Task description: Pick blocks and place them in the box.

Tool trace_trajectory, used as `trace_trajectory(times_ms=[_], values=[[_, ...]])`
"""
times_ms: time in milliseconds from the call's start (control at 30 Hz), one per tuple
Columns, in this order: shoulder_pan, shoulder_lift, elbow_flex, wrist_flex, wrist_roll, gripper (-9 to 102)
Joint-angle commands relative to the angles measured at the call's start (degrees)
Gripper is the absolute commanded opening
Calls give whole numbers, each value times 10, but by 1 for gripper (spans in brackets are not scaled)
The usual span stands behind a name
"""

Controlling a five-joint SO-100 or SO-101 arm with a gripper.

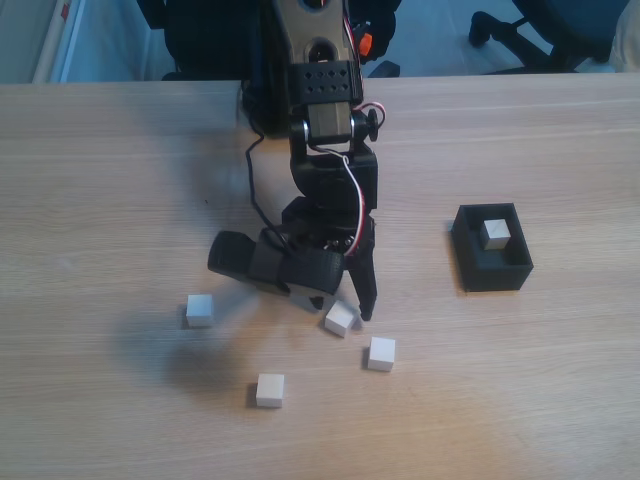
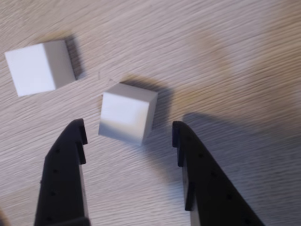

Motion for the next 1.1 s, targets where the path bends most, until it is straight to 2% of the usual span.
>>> trace_trajectory(times_ms=[0,267,433,633,833,1067], values=[[-1,-7,-39,-17,-8,19],[5,-37,-42,-52,-17,16],[6,-42,-49,-57,-16,0],[-7,11,-18,-59,-22,0],[-69,133,27,-40,-25,0],[-196,236,47,4,-18,0]])
